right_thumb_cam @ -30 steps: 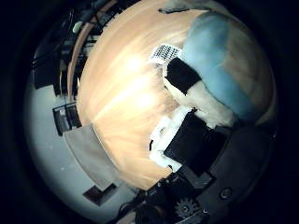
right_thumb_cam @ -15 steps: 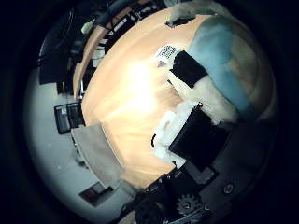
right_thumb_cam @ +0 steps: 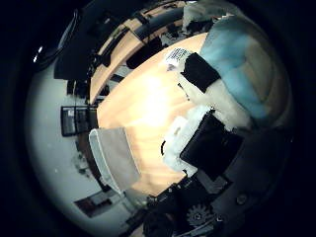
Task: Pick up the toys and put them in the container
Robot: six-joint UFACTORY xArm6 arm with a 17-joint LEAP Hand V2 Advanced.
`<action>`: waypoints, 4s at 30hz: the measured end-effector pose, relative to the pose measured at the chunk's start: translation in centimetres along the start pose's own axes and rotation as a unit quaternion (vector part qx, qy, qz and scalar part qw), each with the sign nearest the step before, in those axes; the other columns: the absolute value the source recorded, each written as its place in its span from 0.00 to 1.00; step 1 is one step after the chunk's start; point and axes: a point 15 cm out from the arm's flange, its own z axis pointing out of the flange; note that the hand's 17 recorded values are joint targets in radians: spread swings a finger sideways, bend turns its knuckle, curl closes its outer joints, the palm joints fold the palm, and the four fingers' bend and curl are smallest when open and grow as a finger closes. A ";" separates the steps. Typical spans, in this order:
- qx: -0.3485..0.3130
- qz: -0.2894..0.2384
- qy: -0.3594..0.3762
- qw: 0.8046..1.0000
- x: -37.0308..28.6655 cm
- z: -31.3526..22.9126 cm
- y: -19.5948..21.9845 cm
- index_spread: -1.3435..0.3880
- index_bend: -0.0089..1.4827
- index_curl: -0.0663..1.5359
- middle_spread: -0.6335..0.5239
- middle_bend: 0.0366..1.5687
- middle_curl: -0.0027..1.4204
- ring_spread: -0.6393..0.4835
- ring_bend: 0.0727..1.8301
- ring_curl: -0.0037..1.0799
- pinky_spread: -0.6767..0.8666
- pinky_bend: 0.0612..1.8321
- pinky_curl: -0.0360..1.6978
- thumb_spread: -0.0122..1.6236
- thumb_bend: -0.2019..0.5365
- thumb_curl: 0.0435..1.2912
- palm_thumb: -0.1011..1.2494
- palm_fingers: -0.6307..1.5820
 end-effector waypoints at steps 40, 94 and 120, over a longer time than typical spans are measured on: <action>0.057 -0.263 -0.086 0.959 -30.2 -12.6 16.3 0.42 0.14 0.56 0.23 0.43 0.60 0.27 0.59 0.55 0.10 0.57 0.30 0.82 0.26 0.21 0.65 0.77; -0.010 -0.355 -0.066 0.932 -43.6 -6.2 20.2 0.43 0.10 0.51 0.22 0.30 0.57 0.27 0.57 0.56 0.11 0.58 0.34 0.76 0.21 0.19 0.53 0.57; -0.025 -0.365 -0.059 0.929 -43.0 -5.9 20.6 0.48 0.13 0.32 0.34 0.13 0.34 0.49 0.22 0.30 0.67 0.29 0.21 0.54 0.23 0.18 0.16 0.36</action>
